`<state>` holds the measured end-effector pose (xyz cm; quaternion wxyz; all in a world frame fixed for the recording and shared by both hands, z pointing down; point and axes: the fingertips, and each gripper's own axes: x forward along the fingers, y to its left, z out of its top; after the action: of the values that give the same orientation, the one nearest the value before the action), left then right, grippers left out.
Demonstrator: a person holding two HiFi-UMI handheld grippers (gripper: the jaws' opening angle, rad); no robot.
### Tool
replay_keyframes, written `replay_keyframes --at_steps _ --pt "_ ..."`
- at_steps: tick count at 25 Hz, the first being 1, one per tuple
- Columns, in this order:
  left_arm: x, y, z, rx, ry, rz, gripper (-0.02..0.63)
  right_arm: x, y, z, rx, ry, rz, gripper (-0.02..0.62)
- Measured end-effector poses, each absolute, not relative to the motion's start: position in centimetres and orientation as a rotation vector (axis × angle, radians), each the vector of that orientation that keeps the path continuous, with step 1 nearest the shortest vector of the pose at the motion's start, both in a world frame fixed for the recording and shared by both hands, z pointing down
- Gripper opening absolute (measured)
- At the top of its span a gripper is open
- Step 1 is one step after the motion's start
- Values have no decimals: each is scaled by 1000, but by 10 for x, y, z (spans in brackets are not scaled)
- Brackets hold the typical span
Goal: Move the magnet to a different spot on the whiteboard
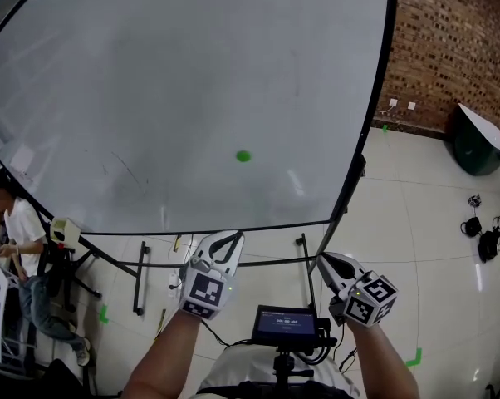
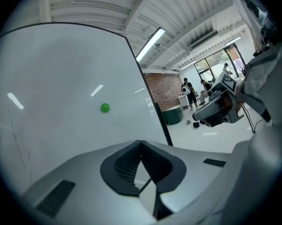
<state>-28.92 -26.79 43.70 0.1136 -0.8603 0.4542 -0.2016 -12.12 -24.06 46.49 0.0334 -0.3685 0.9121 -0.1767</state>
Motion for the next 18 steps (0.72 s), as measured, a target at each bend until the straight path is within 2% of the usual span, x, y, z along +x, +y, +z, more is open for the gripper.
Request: replay_keyframes --at_steps 7,10,18 --pt "-294 -311 400 -2138 1320 -789 20 -115 -261 459 -1185 2775 -522 32" --pt "-291 -326 388 -2046 1311 -800 57 -111 -266 455 -1202 2763 -505 32" --pt "-282 -346 366 -1912 1291 -780 57 -102 -272 457 -1236 2732 -504 32"
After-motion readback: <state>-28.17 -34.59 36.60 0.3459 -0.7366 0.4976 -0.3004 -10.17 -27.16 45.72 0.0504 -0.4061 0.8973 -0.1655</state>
